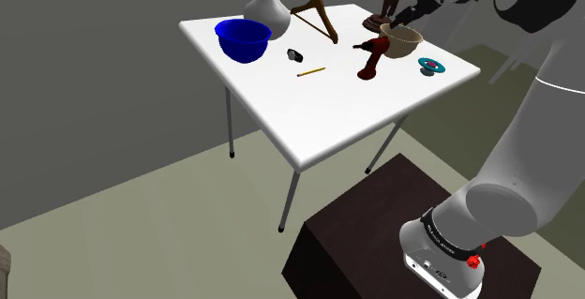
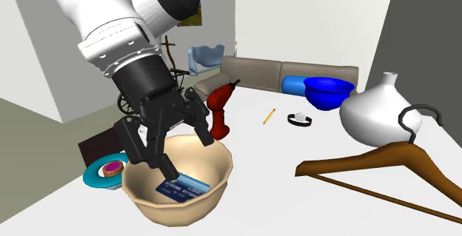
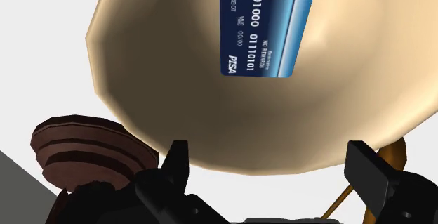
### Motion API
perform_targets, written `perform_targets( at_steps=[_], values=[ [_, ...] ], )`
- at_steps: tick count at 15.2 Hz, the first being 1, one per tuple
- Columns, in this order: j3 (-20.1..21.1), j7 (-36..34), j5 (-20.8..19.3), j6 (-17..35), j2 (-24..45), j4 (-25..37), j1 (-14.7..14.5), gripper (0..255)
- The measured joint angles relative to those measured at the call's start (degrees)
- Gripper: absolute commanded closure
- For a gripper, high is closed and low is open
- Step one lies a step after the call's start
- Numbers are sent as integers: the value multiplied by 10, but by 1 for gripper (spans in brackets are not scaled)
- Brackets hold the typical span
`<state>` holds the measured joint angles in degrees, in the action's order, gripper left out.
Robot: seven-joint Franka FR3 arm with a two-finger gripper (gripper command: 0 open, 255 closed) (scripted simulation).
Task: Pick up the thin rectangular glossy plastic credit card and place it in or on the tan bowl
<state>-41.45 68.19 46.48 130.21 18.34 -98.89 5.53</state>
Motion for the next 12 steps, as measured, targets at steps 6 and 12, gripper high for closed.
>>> perform_targets(
  at_steps=[6,12],
  values=[
    [-21,-24,-47,-25,-50,-8,-13,0],
    [-24,-27,-55,-27,-60,-12,-15,0]
  ],
)
